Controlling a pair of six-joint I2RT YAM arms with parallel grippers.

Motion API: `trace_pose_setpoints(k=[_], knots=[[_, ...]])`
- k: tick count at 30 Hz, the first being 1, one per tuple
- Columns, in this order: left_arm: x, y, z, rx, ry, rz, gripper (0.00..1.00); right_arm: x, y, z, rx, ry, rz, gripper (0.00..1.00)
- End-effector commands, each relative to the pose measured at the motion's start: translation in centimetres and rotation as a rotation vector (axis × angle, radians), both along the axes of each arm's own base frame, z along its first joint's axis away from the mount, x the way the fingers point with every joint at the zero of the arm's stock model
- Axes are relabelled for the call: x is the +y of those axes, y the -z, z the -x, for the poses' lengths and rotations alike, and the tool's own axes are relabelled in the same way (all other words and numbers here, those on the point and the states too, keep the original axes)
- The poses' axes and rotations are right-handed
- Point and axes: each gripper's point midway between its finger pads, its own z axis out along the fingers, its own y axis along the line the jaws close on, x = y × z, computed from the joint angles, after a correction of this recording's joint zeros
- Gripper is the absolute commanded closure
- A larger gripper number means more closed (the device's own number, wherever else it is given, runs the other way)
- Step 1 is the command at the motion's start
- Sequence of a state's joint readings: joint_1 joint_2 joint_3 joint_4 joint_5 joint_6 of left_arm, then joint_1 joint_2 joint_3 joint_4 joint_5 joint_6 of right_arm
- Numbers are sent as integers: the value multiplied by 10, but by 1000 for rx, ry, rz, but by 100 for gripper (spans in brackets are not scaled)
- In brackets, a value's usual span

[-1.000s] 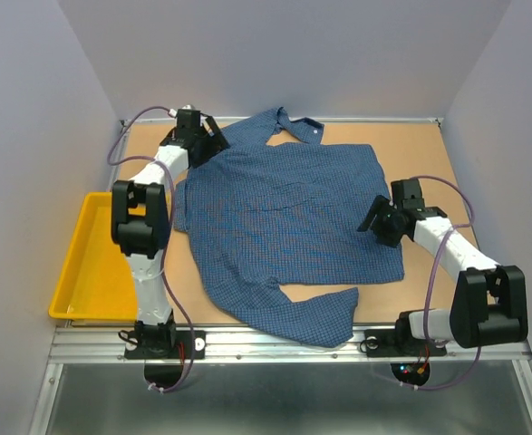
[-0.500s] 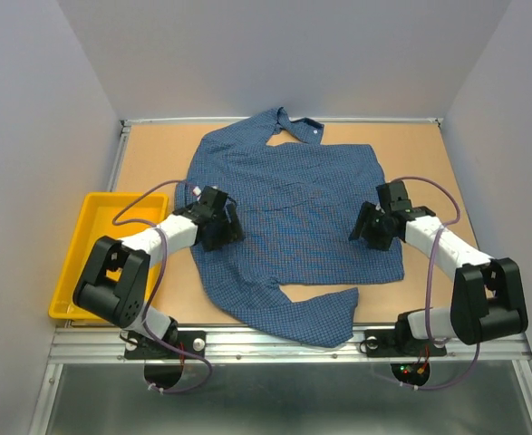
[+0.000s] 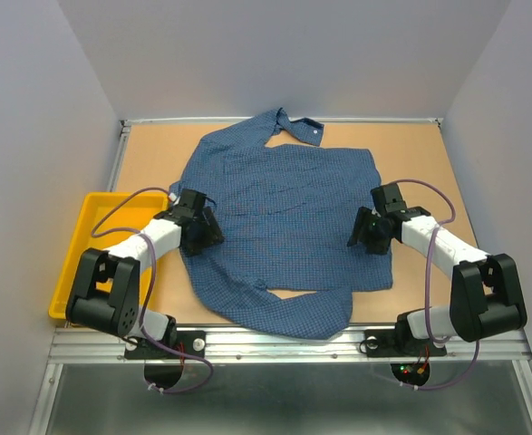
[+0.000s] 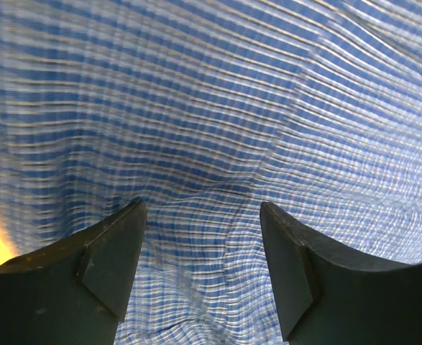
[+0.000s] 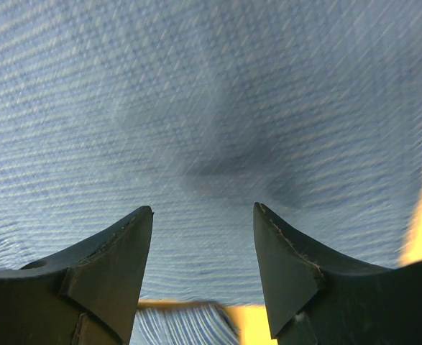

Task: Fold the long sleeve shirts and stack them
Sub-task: Flatten the shirt out

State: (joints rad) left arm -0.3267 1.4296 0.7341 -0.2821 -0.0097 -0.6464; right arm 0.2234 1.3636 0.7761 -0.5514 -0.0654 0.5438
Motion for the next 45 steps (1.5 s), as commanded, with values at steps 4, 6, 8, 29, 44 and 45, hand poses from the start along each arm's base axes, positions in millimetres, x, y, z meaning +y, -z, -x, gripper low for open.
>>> trace_pose_setpoints(k=[4,6,8,29,44,45], knots=[[51,-15,20,49,-44,-86,19,-5,-21,-21,-72,-17,56,36],[43,-29,6,8,-18,-53,15,-4,-29,-29,-102,-27,57,36],[25,-46,-7,-39,31,10,13,-2,-40,-43,-142,-43,58,36],[0,8,-97,10,79,-86,16,-51,3,-144,-148,142,373,53],[-46,-18,-168,-75,173,-73,16,-136,-22,-229,-224,326,404,52],[-47,-33,-165,-103,170,-64,16,-137,-29,-229,-236,330,402,50]])
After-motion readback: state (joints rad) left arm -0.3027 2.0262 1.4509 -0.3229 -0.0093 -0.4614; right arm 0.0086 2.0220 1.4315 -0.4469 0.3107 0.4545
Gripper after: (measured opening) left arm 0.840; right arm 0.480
